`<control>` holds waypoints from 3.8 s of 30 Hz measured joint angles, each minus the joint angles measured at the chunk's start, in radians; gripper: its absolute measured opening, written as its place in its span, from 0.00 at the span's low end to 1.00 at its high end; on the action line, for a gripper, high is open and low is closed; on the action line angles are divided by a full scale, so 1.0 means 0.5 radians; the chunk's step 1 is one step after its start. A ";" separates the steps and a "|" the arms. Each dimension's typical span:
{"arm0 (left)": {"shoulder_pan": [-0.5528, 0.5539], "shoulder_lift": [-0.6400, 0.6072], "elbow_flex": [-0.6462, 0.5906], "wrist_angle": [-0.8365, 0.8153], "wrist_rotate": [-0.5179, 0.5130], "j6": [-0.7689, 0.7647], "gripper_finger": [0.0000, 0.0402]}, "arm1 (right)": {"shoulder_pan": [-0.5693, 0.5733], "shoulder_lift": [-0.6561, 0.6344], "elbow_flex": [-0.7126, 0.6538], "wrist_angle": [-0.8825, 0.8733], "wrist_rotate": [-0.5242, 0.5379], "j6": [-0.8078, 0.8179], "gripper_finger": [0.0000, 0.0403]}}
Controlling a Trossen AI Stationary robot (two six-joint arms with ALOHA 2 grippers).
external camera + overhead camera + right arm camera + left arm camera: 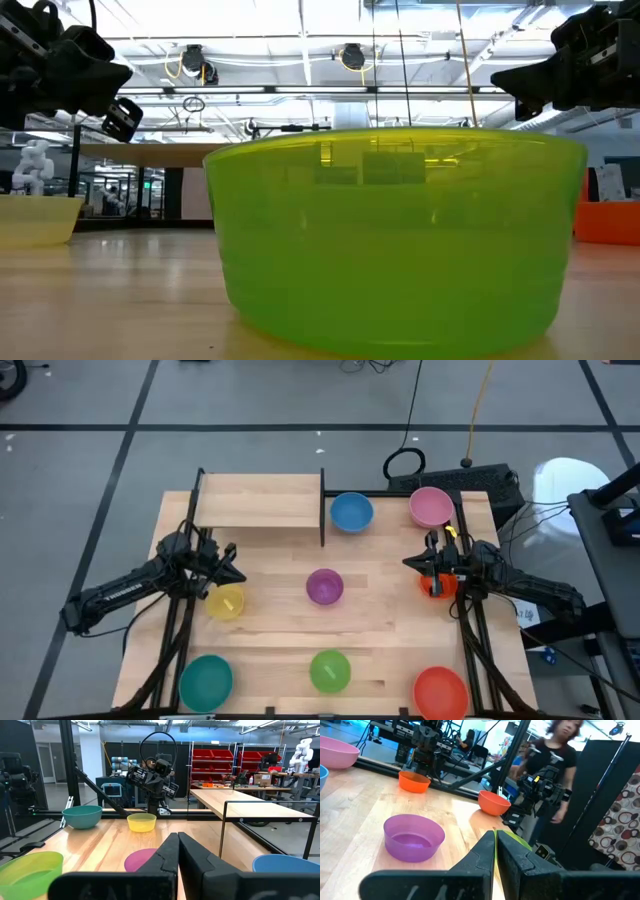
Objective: Place and stack bowls onto a shelf
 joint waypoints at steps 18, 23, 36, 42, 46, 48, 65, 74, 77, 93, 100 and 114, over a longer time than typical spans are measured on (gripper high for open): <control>0.000 -0.001 0.000 0.001 0.001 0.001 0.05 | 0.000 0.001 0.000 0.000 0.000 -0.001 0.00; 0.000 0.000 0.000 0.000 0.000 0.000 0.05 | 0.000 0.001 -0.001 0.000 0.000 -0.001 0.00; 0.000 0.000 0.000 0.000 0.000 0.000 0.05 | 0.000 0.001 0.000 0.000 -0.001 -0.001 0.00; 0.000 0.000 0.000 0.001 0.000 0.000 0.05 | 0.000 0.000 0.000 0.000 0.000 0.000 0.00; 0.000 0.000 0.000 0.001 0.000 0.000 0.05 | 0.000 0.001 -0.001 0.000 -0.001 0.033 0.00; 0.000 0.000 0.000 0.001 0.000 -0.007 0.05 | -0.001 0.000 0.000 0.000 0.000 0.049 0.00; 0.001 -0.001 0.000 0.044 -0.331 0.028 0.05 | 0.000 0.001 0.000 0.000 0.000 -0.017 0.00; 0.001 -0.001 0.000 0.046 -0.407 0.123 0.05 | 0.000 0.001 0.000 0.020 0.001 -0.016 0.00; 0.001 -0.001 0.000 0.046 -0.401 0.120 0.01 | 0.000 0.000 -0.001 0.073 0.001 -0.016 0.00; 0.001 0.000 0.000 0.250 -0.425 -0.332 0.29 | 0.000 0.000 -0.001 0.162 0.000 -0.016 0.00; 0.000 -0.001 0.174 0.583 -0.470 -0.263 0.33 | -0.001 0.000 -0.001 0.257 0.000 -0.016 0.00; 0.000 0.642 1.427 -1.305 -0.671 0.398 0.28 | 0.000 0.000 0.059 0.189 -0.001 0.245 0.00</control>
